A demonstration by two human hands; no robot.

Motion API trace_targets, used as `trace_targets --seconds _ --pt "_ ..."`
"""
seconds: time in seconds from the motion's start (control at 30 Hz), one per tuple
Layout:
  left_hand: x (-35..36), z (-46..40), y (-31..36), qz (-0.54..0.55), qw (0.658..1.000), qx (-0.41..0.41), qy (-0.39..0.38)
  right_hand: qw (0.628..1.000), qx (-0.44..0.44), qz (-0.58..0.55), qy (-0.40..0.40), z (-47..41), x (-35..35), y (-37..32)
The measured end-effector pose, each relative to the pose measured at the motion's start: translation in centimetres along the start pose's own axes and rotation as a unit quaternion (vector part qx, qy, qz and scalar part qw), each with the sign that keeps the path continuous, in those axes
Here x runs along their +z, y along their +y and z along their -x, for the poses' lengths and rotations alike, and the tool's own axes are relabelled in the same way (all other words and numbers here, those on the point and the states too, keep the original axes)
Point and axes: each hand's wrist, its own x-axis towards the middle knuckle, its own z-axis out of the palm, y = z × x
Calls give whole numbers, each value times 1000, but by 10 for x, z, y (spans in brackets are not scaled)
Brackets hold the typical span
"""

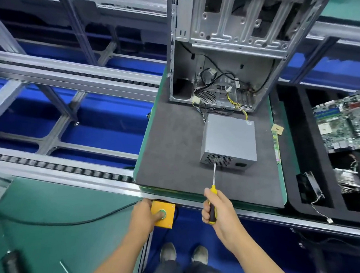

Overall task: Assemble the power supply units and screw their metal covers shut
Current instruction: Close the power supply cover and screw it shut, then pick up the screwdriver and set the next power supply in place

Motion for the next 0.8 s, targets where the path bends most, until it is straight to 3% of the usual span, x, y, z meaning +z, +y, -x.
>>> trace_targets --seconds 0.13,0.2,0.33,0.43,0.53,0.63,0.8 --pt "-7 6 8 -65 998 -9 -12 999 -27 24 13 8 -2 -11" --pt "-14 13 16 -62 998 15 26 998 -43 36 20 12 -8 -21" --pt "-29 36 70 120 980 124 96 995 -79 40 44 16 -27 -58" --pt "-36 54 137 230 956 174 54 992 -108 47 53 18 -41 -90" --pt "-36 67 197 318 932 165 -49 991 -112 58 54 20 -48 -117" --pt "-27 79 240 348 912 184 -113 989 -120 61 54 21 -55 -137" --pt "-20 89 277 362 891 231 -146 988 -122 81 54 22 -62 -155"
